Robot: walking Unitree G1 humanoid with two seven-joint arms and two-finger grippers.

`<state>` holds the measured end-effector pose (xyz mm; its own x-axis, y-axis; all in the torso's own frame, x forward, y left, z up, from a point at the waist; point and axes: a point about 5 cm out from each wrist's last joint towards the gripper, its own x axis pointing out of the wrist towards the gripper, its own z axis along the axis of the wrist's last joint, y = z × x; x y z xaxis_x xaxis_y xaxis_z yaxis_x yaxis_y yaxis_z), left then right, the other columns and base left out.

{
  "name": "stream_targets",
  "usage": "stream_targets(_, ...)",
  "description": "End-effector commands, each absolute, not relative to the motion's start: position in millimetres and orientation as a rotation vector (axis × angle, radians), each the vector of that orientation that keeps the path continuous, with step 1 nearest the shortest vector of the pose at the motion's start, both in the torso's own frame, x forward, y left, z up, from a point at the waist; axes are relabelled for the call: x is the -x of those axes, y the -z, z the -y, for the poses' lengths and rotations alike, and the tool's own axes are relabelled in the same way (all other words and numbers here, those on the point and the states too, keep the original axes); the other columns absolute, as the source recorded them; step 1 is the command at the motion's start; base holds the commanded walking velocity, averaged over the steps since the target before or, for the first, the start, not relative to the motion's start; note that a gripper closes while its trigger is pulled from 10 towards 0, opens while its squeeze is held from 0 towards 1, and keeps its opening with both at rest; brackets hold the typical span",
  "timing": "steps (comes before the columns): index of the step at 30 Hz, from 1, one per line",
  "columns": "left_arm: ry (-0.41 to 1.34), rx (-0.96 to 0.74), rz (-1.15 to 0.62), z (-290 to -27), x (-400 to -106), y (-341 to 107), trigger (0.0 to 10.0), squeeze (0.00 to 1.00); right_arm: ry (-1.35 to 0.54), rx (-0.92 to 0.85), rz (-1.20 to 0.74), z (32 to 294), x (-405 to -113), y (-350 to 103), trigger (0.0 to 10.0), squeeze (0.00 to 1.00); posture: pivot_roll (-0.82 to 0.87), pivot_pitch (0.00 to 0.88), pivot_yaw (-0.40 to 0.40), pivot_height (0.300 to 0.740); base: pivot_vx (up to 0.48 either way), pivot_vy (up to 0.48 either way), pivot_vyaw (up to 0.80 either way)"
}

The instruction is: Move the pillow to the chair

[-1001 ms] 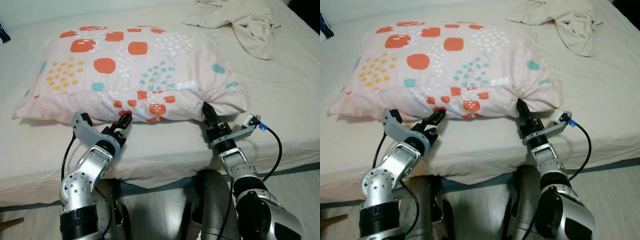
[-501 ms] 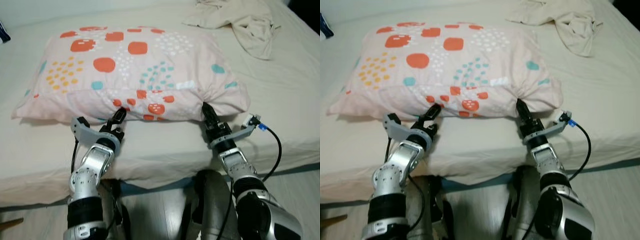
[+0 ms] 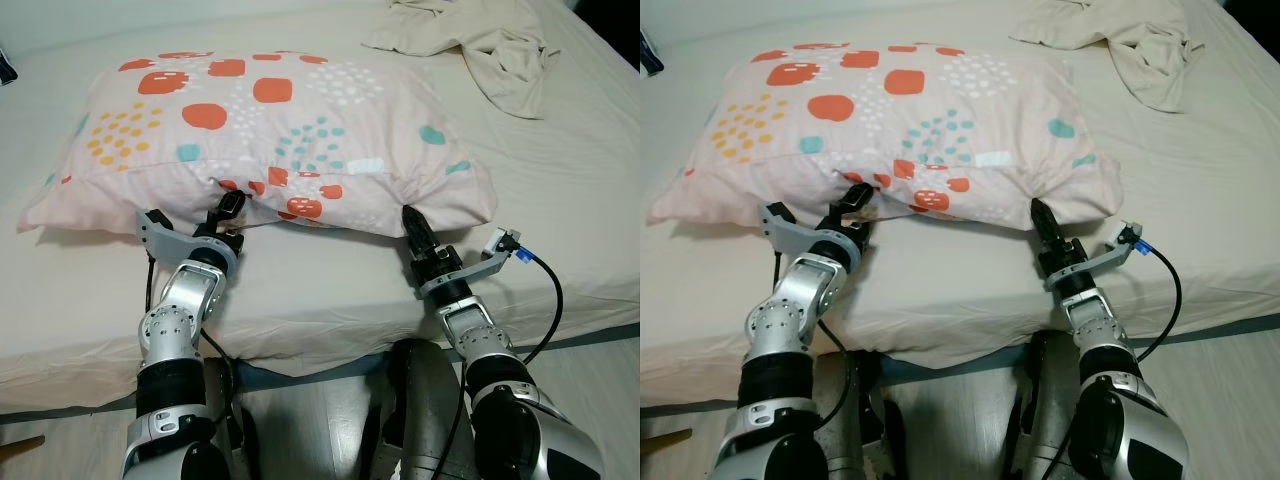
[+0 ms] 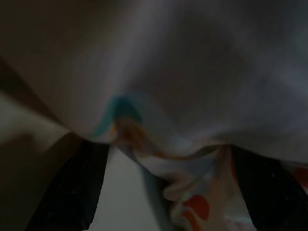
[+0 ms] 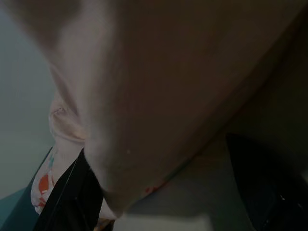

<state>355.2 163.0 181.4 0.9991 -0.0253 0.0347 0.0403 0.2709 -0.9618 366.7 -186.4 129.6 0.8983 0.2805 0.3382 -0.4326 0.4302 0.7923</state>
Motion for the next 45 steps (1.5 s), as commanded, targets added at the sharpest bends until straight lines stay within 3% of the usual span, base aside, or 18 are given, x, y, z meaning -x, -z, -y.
stream_targets(1,-0.055,1.212,0.054,-192,-346,-177,10.0,0.0,-0.416,-1.062,0.083,182,-359,-109,10.0,0.0,0.03,0.413,0.079,0.525,0.0,0.0,0.0)
stream_targets(10,-0.186,1.111,0.099,-235,-329,-174,10.0,0.0,-0.418,-1.063,0.081,181,-359,-109,10.0,0.0,0.04,0.406,0.076,0.525,0.0,0.0,0.0)
stream_targets(16,-0.198,1.163,0.137,-241,-329,-178,10.0,0.0,-0.424,-1.063,0.078,179,-359,-110,10.0,0.0,0.03,0.403,0.075,0.525,0.0,0.0,0.0)
stream_targets(30,0.086,1.464,0.17,-183,-348,-205,10.0,0.0,-0.425,-1.056,0.071,180,-359,-109,10.0,0.0,0.02,0.413,0.074,0.525,0.0,0.0,0.0)
stream_targets(45,0.112,1.43,0.17,-171,-345,-206,10.0,0.0,-0.426,-1.062,0.066,178,-358,-107,10.0,0.0,0.03,0.424,0.072,0.525,0.0,0.0,0.0)
